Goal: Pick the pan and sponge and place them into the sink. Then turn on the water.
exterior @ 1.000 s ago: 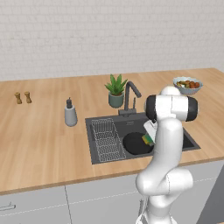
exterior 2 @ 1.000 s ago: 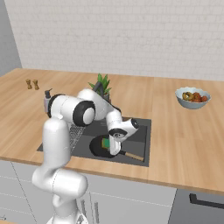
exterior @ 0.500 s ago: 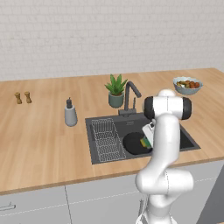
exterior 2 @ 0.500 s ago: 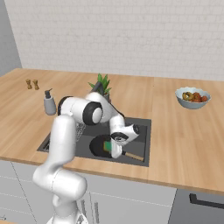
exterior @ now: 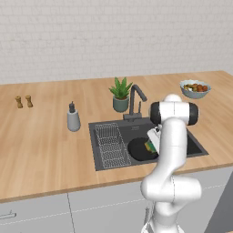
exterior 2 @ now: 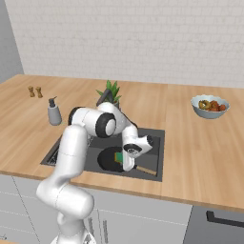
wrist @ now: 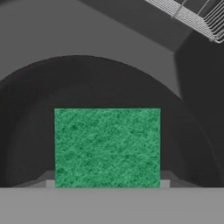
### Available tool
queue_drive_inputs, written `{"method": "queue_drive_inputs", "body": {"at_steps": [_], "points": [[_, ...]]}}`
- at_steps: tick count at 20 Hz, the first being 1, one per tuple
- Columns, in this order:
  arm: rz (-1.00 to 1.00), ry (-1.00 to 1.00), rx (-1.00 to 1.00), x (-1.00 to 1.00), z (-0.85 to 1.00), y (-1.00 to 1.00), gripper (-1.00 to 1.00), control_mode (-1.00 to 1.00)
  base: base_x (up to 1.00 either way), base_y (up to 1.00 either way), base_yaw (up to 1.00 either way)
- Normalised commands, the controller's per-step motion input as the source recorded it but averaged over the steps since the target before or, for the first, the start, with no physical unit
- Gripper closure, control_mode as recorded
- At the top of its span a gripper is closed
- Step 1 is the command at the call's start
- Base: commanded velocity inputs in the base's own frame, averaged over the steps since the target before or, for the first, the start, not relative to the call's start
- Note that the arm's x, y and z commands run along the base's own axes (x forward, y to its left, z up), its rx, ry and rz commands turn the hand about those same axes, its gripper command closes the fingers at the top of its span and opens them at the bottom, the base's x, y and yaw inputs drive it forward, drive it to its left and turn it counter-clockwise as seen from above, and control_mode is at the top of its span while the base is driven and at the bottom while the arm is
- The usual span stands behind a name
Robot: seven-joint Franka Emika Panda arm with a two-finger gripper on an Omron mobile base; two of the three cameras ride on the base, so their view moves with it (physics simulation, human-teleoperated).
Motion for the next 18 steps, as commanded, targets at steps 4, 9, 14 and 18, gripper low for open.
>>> {"method": "queue_drive_inputs", "body": {"at_steps": [4,9,14,18], "points": [[0.00,0.00,0.03,0.20,0.00,-0.10,-1.00,-1.00,0.00,0.00,0.00],[0.00,-0.01,0.07,0.05,0.00,-0.22,-1.00,-1.00,0.00,0.00,0.00],[0.00,-0.02,0.19,-0.06,0.51,-0.28,-1.00,-1.00,0.00,0.00,0.00],[-0.01,-0.02,0.22,-0.22,0.84,-0.09,-1.00,-1.00,0.00,0.00,0.00]]}}
